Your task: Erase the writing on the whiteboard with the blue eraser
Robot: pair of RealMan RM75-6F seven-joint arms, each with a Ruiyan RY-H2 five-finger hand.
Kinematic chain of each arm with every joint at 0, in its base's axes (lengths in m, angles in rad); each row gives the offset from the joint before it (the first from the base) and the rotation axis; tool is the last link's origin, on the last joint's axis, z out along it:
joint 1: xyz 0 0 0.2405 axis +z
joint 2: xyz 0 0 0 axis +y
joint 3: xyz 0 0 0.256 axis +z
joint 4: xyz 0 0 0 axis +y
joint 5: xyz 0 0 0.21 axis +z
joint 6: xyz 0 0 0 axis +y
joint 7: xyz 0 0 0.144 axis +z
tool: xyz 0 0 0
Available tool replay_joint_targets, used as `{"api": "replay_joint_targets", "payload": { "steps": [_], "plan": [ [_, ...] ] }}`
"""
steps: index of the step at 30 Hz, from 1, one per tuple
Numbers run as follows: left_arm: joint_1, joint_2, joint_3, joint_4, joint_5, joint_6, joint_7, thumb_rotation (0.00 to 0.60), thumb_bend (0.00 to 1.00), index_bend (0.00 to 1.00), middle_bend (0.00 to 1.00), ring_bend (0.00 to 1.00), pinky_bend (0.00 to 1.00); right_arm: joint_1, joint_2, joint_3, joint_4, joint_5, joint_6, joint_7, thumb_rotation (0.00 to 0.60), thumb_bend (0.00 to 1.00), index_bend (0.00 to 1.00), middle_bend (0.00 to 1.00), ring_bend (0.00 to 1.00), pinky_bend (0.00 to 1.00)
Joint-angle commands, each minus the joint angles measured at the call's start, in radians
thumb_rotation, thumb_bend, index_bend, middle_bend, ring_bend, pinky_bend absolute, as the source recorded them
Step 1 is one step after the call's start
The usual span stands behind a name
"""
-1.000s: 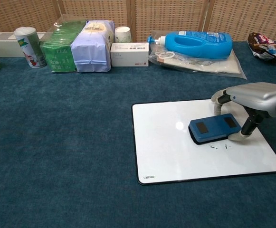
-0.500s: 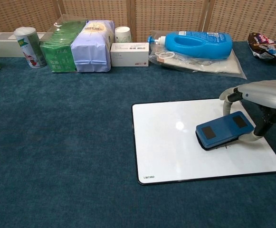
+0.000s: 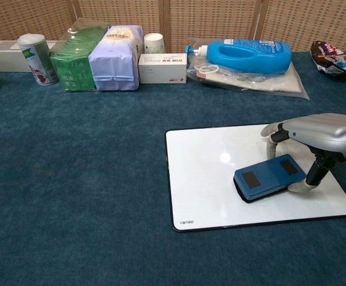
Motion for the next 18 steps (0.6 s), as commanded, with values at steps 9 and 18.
{"api": "replay_joint_targets", "payload": {
  "steps": [9, 18],
  "plan": [
    [-0.010, -0.008, -0.001, -0.004, 0.003, -0.011, 0.010, 0.600, 0.32, 0.22, 0.16, 0.04, 0.00, 0.008, 0.032, -0.010, -0.044, 0.026, 0.004, -0.023, 0.600, 0.24, 0.26, 0.06, 0.00, 0.00],
    [-0.009, -0.008, 0.000, 0.000, 0.000, -0.010, 0.007, 0.600, 0.32, 0.22, 0.16, 0.04, 0.00, 0.011, 0.022, -0.010, -0.046, 0.027, 0.012, -0.016, 0.600, 0.24, 0.35, 0.06, 0.00, 0.00]
  ]
}}
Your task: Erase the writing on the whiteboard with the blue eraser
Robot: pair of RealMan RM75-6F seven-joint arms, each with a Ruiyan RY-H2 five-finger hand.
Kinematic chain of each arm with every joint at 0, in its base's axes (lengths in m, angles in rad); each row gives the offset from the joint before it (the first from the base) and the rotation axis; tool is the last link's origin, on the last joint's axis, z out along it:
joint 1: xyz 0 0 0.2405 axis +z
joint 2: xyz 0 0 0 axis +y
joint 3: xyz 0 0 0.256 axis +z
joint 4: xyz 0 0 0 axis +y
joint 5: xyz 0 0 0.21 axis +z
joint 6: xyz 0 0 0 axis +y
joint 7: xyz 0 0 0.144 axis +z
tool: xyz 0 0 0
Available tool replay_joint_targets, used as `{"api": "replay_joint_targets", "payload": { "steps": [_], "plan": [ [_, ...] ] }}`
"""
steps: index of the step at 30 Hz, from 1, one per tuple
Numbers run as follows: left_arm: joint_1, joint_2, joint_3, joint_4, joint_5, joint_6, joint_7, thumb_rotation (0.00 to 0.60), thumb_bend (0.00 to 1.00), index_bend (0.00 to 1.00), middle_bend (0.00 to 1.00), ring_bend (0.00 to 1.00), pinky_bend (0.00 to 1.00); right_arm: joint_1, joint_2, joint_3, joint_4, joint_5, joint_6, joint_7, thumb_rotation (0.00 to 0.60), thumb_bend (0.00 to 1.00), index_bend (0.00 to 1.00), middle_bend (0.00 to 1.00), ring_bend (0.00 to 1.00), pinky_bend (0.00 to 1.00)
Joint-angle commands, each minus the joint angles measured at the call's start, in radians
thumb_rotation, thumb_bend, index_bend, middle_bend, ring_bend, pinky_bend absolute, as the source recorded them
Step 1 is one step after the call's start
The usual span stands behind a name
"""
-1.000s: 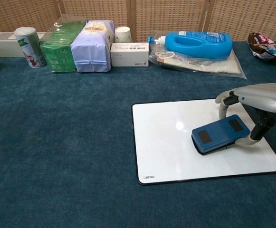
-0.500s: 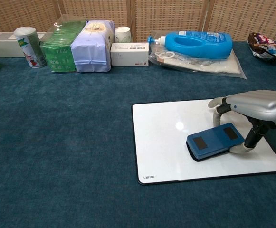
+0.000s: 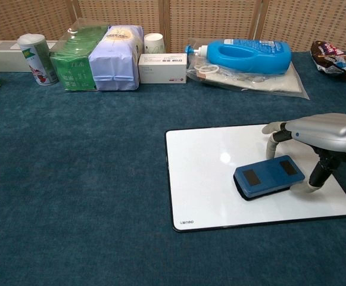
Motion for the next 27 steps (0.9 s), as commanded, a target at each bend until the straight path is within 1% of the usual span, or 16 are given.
{"api": "replay_joint_targets", "payload": {
  "steps": [1, 4, 8, 10, 16, 21, 27],
  "plan": [
    [0.000, 0.000, 0.001, 0.001, -0.001, 0.000, -0.001, 0.600, 0.32, 0.22, 0.16, 0.04, 0.00, 0.000, -0.002, -0.001, 0.001, -0.001, 0.001, 0.001, 0.600, 0.24, 0.37, 0.06, 0.00, 0.00],
    [0.000, -0.001, 0.001, 0.004, -0.002, -0.002, -0.003, 0.600, 0.32, 0.22, 0.16, 0.04, 0.00, 0.000, -0.008, 0.000, 0.002, -0.004, 0.004, 0.006, 0.600, 0.24, 0.43, 0.07, 0.00, 0.00],
    [-0.001, -0.002, 0.001, 0.006, -0.001, -0.002, -0.005, 0.600, 0.32, 0.22, 0.16, 0.03, 0.00, 0.000, -0.015, 0.006, 0.000, -0.012, 0.008, 0.018, 0.600, 0.24, 0.58, 0.11, 0.00, 0.00],
    [-0.001, -0.002, 0.001, 0.007, -0.001, -0.001, -0.006, 0.600, 0.32, 0.22, 0.16, 0.03, 0.00, -0.001, -0.017, 0.010, -0.003, -0.016, 0.010, 0.028, 0.600, 0.25, 0.61, 0.12, 0.00, 0.00],
    [-0.001, -0.002, 0.002, 0.008, -0.001, -0.004, -0.007, 0.600, 0.32, 0.22, 0.16, 0.03, 0.00, -0.008, -0.020, 0.024, -0.015, -0.037, 0.004, 0.079, 0.600, 0.26, 0.62, 0.13, 0.00, 0.00],
    [-0.002, -0.002, 0.004, 0.002, -0.001, -0.007, 0.000, 0.600, 0.32, 0.22, 0.16, 0.03, 0.00, -0.012, -0.026, 0.015, -0.009, -0.049, -0.018, 0.111, 0.600, 0.26, 0.62, 0.13, 0.00, 0.00],
    [-0.002, 0.002, 0.004, -0.005, 0.001, -0.004, 0.007, 0.600, 0.32, 0.22, 0.16, 0.03, 0.00, -0.022, -0.027, -0.001, 0.020, -0.056, -0.020, 0.117, 0.600, 0.26, 0.62, 0.13, 0.00, 0.00]
  ]
}}
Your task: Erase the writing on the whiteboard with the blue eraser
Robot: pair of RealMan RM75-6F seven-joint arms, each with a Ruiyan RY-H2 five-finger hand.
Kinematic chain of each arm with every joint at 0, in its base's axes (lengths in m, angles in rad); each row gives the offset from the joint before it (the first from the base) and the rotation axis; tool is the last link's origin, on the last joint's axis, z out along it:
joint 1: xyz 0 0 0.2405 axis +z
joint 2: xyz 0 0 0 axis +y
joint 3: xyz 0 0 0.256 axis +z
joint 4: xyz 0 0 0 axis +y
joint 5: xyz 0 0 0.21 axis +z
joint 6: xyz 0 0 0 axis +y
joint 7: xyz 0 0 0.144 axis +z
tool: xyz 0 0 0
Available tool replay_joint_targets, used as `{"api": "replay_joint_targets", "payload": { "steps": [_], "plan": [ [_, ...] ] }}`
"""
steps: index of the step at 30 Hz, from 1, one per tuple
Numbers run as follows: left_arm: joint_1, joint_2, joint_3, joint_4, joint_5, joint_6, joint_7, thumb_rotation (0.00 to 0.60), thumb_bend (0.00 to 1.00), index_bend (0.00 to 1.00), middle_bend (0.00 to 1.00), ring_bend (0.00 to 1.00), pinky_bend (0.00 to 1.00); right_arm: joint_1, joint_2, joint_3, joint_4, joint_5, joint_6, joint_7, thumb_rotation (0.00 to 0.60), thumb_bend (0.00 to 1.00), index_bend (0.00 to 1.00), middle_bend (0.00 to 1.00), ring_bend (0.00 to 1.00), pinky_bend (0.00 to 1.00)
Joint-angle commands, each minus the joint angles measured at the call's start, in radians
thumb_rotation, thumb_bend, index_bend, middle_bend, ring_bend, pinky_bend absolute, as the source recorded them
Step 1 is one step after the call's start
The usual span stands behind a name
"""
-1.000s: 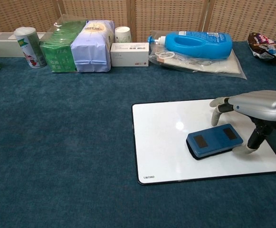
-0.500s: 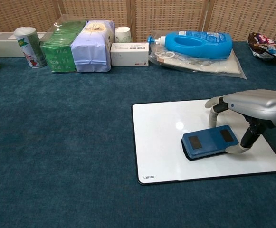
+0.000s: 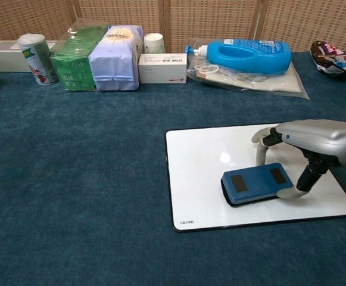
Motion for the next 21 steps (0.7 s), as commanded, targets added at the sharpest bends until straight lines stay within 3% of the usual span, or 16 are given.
{"api": "replay_joint_targets", "payload": {
  "steps": [1, 14, 21],
  "plan": [
    [0.000, 0.001, 0.000, -0.001, 0.001, 0.001, 0.001, 0.600, 0.32, 0.22, 0.15, 0.03, 0.00, -0.004, 0.001, -0.002, 0.006, -0.003, 0.000, 0.006, 0.600, 0.26, 0.62, 0.13, 0.00, 0.00],
    [-0.001, 0.006, 0.003, -0.006, 0.005, 0.000, 0.005, 0.600, 0.32, 0.22, 0.15, 0.03, 0.00, -0.045, 0.045, -0.018, 0.045, -0.048, 0.048, 0.020, 0.600, 0.26, 0.62, 0.12, 0.00, 0.00],
    [0.000, 0.004, 0.004, -0.004, 0.009, 0.002, 0.000, 0.600, 0.32, 0.22, 0.15, 0.03, 0.00, -0.049, 0.077, -0.001, -0.008, -0.065, 0.065, 0.009, 0.600, 0.26, 0.62, 0.12, 0.00, 0.00]
  ]
}}
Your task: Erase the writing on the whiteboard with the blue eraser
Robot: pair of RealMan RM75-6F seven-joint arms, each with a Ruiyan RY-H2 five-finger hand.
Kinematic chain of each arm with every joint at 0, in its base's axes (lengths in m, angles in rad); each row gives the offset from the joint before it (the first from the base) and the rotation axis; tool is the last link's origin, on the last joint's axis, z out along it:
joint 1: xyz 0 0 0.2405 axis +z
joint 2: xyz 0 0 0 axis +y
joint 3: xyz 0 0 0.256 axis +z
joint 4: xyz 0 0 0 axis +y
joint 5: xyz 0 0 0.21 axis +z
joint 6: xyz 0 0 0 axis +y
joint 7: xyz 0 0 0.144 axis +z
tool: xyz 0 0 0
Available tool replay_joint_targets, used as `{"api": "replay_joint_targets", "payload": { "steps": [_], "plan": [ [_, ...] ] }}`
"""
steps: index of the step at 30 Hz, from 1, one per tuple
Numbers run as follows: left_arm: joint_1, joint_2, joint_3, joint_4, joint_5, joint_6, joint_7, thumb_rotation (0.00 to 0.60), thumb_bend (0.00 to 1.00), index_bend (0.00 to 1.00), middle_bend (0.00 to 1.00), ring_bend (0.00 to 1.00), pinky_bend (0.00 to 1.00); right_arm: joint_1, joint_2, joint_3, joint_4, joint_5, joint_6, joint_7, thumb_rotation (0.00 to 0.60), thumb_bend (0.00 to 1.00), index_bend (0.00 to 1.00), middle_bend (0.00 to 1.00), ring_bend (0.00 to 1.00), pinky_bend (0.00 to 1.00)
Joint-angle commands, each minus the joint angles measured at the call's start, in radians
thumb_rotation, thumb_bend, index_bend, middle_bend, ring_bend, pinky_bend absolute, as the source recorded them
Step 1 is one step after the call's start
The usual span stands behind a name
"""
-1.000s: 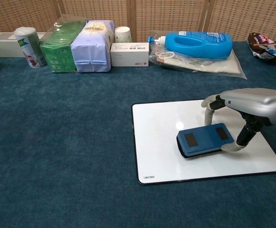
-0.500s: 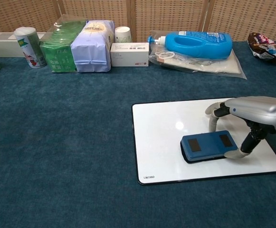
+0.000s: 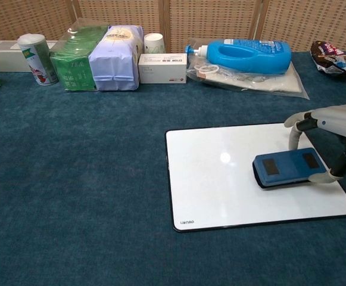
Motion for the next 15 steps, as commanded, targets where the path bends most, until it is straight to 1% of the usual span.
{"api": "replay_joint_targets", "payload": {
  "steps": [1, 7, 10, 15],
  "plan": [
    [-0.001, -0.002, 0.001, 0.001, 0.002, -0.002, -0.001, 0.600, 0.32, 0.22, 0.15, 0.03, 0.00, 0.004, 0.000, 0.008, -0.023, -0.011, -0.003, -0.006, 0.600, 0.26, 0.62, 0.12, 0.00, 0.00],
    [-0.002, -0.001, 0.002, 0.003, 0.003, -0.002, -0.002, 0.600, 0.32, 0.22, 0.15, 0.03, 0.00, 0.018, -0.041, 0.004, -0.025, -0.003, -0.042, -0.013, 0.600, 0.26, 0.62, 0.12, 0.00, 0.00],
    [0.001, 0.001, 0.003, 0.004, 0.002, 0.000, -0.004, 0.600, 0.32, 0.22, 0.15, 0.03, 0.00, 0.024, -0.069, 0.003, 0.001, 0.003, -0.058, -0.016, 0.600, 0.26, 0.62, 0.12, 0.00, 0.00],
    [0.004, 0.002, 0.003, 0.004, 0.001, 0.004, -0.006, 0.600, 0.32, 0.22, 0.15, 0.03, 0.00, 0.028, -0.085, 0.003, 0.038, 0.010, -0.065, -0.023, 0.600, 0.26, 0.62, 0.12, 0.00, 0.00]
  ]
}}
